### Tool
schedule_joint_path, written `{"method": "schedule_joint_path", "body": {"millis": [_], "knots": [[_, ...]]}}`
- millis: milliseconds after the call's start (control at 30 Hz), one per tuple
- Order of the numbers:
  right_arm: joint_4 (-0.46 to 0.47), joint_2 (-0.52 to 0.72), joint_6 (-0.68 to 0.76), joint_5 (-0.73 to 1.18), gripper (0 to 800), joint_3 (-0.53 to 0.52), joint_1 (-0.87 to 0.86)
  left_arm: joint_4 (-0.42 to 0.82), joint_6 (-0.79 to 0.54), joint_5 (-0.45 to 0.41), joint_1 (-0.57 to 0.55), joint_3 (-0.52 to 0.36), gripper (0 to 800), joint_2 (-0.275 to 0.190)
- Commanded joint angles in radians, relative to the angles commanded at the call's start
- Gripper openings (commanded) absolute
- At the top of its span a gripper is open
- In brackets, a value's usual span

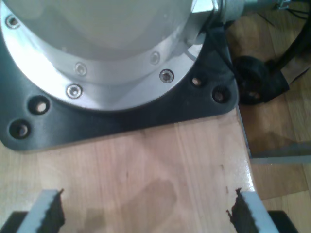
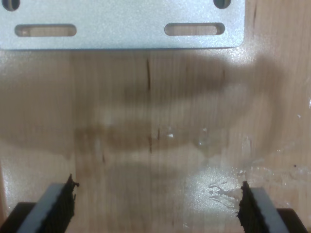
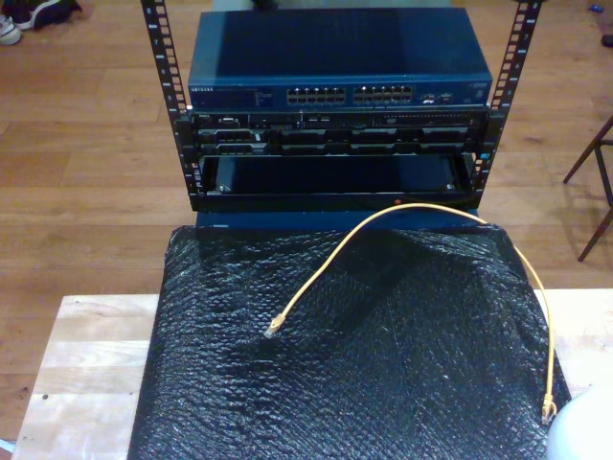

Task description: Grab the cable and plug it in

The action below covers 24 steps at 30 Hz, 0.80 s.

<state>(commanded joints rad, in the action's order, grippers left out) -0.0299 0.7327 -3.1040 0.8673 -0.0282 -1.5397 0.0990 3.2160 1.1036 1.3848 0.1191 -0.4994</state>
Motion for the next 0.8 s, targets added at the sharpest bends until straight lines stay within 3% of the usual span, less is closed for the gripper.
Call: {"method": "schedule_joint_path", "body": {"millis": [800], "knots": [[0.0, 0.0, 0.0, 0.0, 800, 0.0, 0.0, 0.0, 0.0, 0.0, 0.0, 0.0, 800, -0.002]]}}
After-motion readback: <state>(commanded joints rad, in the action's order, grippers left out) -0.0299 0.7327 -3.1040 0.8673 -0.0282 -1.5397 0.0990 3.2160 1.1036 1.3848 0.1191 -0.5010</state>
